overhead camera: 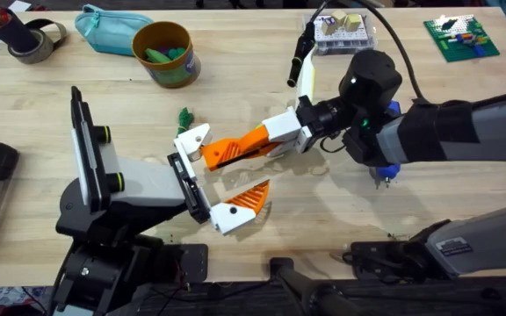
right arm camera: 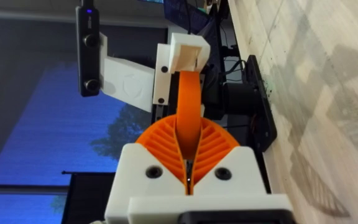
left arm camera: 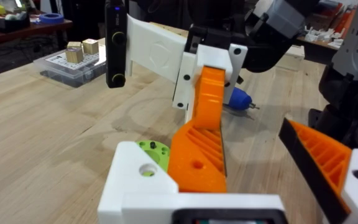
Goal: Pick up the gripper from the table and insert it into the empty holder that is missing its gripper. Then pick up a screw, insert it into the mounting hole, and use the screwdriver to tighten it. Finally, clean up the table by picking up the vegetable and placing it into the bucket.
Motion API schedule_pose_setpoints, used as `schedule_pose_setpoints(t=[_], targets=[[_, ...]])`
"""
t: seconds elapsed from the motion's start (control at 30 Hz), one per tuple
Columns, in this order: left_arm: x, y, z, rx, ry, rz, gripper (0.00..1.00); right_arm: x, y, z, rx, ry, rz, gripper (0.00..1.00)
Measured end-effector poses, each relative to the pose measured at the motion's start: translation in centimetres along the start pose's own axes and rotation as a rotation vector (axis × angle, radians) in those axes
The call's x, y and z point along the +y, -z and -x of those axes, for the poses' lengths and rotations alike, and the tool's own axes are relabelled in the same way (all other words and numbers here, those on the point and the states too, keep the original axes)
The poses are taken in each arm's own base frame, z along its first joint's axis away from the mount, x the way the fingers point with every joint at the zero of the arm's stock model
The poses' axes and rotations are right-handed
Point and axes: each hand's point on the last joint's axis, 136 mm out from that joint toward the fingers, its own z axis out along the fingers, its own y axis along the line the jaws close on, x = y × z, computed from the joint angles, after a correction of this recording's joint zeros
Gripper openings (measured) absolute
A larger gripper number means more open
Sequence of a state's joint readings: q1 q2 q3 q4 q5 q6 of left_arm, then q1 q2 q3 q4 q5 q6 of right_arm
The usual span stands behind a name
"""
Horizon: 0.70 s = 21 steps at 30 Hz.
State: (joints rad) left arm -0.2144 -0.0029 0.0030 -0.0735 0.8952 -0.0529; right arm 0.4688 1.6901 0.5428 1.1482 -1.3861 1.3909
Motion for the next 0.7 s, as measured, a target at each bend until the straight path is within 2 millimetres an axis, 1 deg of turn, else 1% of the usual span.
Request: schedule_pose_setpoints(t=[0.47,0.53,0.7], targets=[[0.0,0.0,0.0,0.000,0.004,0.002,0.988,0.0,0.0,-0.4,0.023,-0.020,0.003,0.019],[0.0,0.0,0.0,0.000,0.004,0.002,0.988,0.3,0.1,-0.6,0.031,-0.016,0.005,0.019],[0.0,0.0,0.0,0.000,0.004,0.002,0.988,2.0,0.7,-0.8,0.033,0.043,0.014,0.019]])
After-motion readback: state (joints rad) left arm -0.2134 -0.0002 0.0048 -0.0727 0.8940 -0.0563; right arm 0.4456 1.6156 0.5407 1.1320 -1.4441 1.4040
